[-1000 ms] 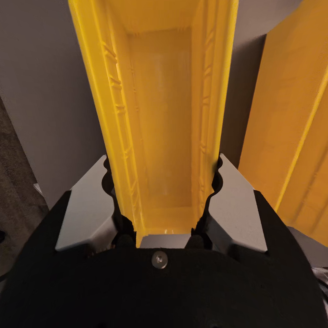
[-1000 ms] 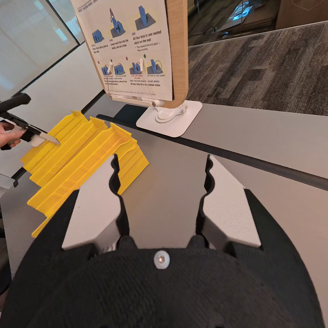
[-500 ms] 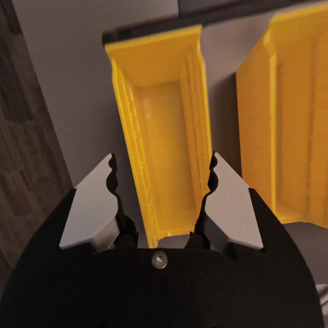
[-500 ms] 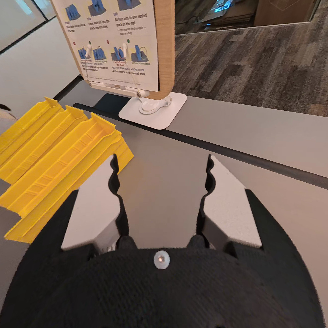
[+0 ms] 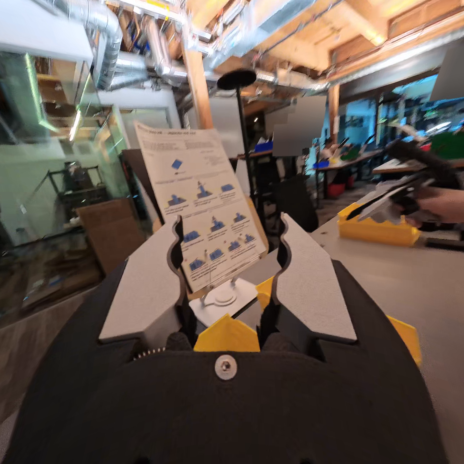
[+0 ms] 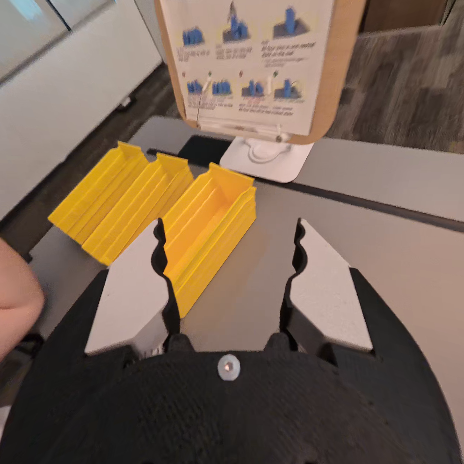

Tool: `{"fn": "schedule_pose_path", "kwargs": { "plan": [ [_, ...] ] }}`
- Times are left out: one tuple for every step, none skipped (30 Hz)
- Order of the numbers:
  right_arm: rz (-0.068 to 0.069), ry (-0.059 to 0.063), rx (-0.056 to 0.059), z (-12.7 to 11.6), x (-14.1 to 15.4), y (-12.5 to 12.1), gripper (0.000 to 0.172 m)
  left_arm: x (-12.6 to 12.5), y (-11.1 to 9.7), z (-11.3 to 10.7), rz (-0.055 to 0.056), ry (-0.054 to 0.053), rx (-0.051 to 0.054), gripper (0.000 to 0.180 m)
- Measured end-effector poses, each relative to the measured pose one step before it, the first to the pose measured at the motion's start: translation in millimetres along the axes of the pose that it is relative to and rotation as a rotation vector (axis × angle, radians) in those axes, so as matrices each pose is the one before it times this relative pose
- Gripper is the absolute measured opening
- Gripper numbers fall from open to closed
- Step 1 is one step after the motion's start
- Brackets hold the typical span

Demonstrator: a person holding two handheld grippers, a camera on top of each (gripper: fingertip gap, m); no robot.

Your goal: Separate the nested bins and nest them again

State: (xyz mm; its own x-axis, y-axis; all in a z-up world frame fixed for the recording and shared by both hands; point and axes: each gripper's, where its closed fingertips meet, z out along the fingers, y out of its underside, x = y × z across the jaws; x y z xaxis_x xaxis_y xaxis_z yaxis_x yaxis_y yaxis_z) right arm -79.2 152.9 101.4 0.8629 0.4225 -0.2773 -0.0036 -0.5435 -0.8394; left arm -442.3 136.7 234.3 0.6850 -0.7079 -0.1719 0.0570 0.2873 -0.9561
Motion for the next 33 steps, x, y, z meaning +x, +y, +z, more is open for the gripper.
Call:
{"fn": "schedule_pose_path", "kwargs": {
  "plan": [
    [0.0036, 0.0112, -0.0543, 7.52, -12.37, 2.36, 0.103, 7.67, -0.89, -4.94, -0.0093, 0.0386, 0.0325, 0.079],
    [0.0121, 0.0196, -0.0573, 8.49, -10.64, 3.77, 0.104, 6.45, 0.44, -4.98, -0.0148, 0.0414, 0.0221, 0.083],
    [0.0135, 0.0197, -0.0563, 9.37, -10.28, 4.95, 0.108, 2.60, 0.46, -4.87, -0.0213, 0.0279, 0.0162, 0.085],
    [0.0127, 0.0219, -0.0638, 9.85, -9.54, 6.58, 0.113, -0.09, -2.49, -4.19, -0.0068, 0.0241, 0.0208, 0.083],
    [0.0157, 0.0217, -0.0596, 10.27, -8.69, 7.08, 0.117, -1.41, -3.62, -3.84, -0.0166, 0.0174, 0.0086, 0.085],
    [0.0263, 0.0246, -0.0510, 10.92, -6.92, 7.43, 0.120, -1.52, -2.36, -4.19, -0.0210, 0.0127, -0.0019, 0.085],
    [0.0337, 0.0114, -0.0480, 11.22, -8.13, 7.81, 0.122, -1.39, -1.11, -4.47, -0.0186, 0.0085, -0.0053, 0.084],
    [0.0357, 0.0003, -0.0411, 11.15, -8.77, 6.76, 0.123, -0.28, -0.02, -4.42, -0.0090, 0.0119, -0.0098, 0.083],
    [0.0393, 0.0019, -0.0360, 10.69, -7.61, 5.65, 0.124, -0.41, 1.52, -4.25, -0.0026, 0.0072, -0.0176, 0.082],
    [0.0356, 0.0020, -0.0252, 9.88, -6.53, 3.46, 0.125, -1.71, 2.96, -4.06, 0.0026, -0.0025, -0.0249, 0.082],
    [0.0277, 0.0112, -0.0127, 9.12, -4.36, 1.36, 0.126, -2.61, 3.33, -3.87, 0.0045, -0.0113, -0.0283, 0.082],
    [0.0199, 0.0100, -0.0036, 8.28, -4.52, -0.50, 0.126, -2.49, 3.23, -3.80, 0.0039, -0.0115, -0.0299, 0.083],
    [0.0129, 0.0171, 0.0056, 7.20, -3.36, -2.72, 0.126, -0.96, 3.36, -3.89, 0.0020, -0.0046, -0.0302, 0.084],
    [-0.0055, 0.0354, 0.0136, 6.39, -0.70, -3.85, 0.126, 0.18, 3.22, -4.11, -0.0015, 0.0043, -0.0275, 0.084],
    [-0.0190, 0.0567, 0.0095, 6.17, 2.77, -2.81, 0.127, 0.83, 2.91, -4.39, -0.0075, 0.0110, -0.0206, 0.084],
    [-0.0176, 0.0600, -0.0061, 6.68, 3.77, 0.13, 0.132, 0.86, 1.79, -4.40, -0.0157, 0.0129, -0.0114, 0.084],
    [-0.0102, 0.0471, -0.0290, 7.39, 2.09, 3.66, 0.135, 0.47, 0.62, -4.22, -0.0237, 0.0125, -0.0034, 0.084],
    [0.0006, 0.0323, -0.0325, 7.08, -0.36, 4.06, 0.140, 0.42, -0.23, -3.97, -0.0264, 0.0128, 0.0030, 0.083],
    [0.0049, 0.0176, -0.0214, 5.80, -2.70, 2.18, 0.141, 0.52, -0.05, -3.76, -0.0232, 0.0136, 0.0034, 0.083],
    [0.0071, 0.0143, -0.0160, 4.49, -3.07, 0.67, 0.142, 0.62, 1.15, -3.63, -0.0163, 0.0130, -0.0039, 0.083],
    [0.0088, 0.0162, -0.0117, 3.41, -2.01, -0.45, 0.142, 0.21, 2.53, -3.59, -0.0103, 0.0092, -0.0134, 0.083],
    [-0.0026, 0.0322, -0.0112, 2.97, 1.23, -0.55, 0.142, -0.79, 3.27, -3.74, -0.0067, 0.0008, -0.0171, 0.083],
    [-0.0151, 0.0518, -0.0201, 3.05, 5.04, 1.02, 0.142, -1.81, 2.92, -3.90, -0.0036, -0.0062, -0.0152, 0.083],
    [-0.0150, 0.0458, -0.0257, 3.56, 5.05, 2.31, 0.142, -1.92, 2.10, -3.54, -0.0005, -0.0085, -0.0104, 0.083],
    [-0.0059, 0.0175, -0.0369, 4.23, 1.32, 4.57, 0.140, -1.61, 0.70, -3.04, 0.0017, -0.0072, -0.0030, 0.082],
    [0.0047, -0.0047, -0.0533, 4.40, -1.70, 6.92, 0.136, -0.67, -0.69, -1.98, 0.0008, -0.0028, 0.0043, 0.081],
    [0.0200, -0.0117, -0.0378, 3.20, -2.22, 3.94, 0.135, 0.43, -1.17, -0.69, -0.0036, 0.0045, 0.0079, 0.079],
    [0.0148, -0.0056, -0.0247, 2.77, -1.43, 2.52, 0.134, 1.64, -0.97, 0.63, -0.0089, 0.0130, 0.0062, 0.078],
    [0.0100, 0.0038, -0.0207, 2.89, -0.04, 2.06, 0.135, 2.68, 0.10, 1.94, -0.0110, 0.0191, -0.0001, 0.078],
    [0.0083, -0.0017, -0.0133, 3.09, -0.98, 0.91, 0.134, 3.22, 1.13, 2.83, -0.0071, 0.0210, -0.0068, 0.078],
    [0.0056, -0.0003, -0.0088, 2.58, -0.82, 0.27, 0.135, 3.25, 2.01, 3.52, 0.0003, 0.0186, -0.0126, 0.078],
    [0.0048, 0.0023, -0.0078, 0.80, -0.21, -0.48, 0.134, 2.83, 2.35, 3.80, 0.0079, 0.0138, -0.0158, 0.078],
    [0.0002, 0.0031, -0.0093, -1.05, -0.16, -0.31, 0.129, 2.35, 2.67, 3.91, 0.0117, 0.0097, -0.0180, 0.078]
  ]
}}
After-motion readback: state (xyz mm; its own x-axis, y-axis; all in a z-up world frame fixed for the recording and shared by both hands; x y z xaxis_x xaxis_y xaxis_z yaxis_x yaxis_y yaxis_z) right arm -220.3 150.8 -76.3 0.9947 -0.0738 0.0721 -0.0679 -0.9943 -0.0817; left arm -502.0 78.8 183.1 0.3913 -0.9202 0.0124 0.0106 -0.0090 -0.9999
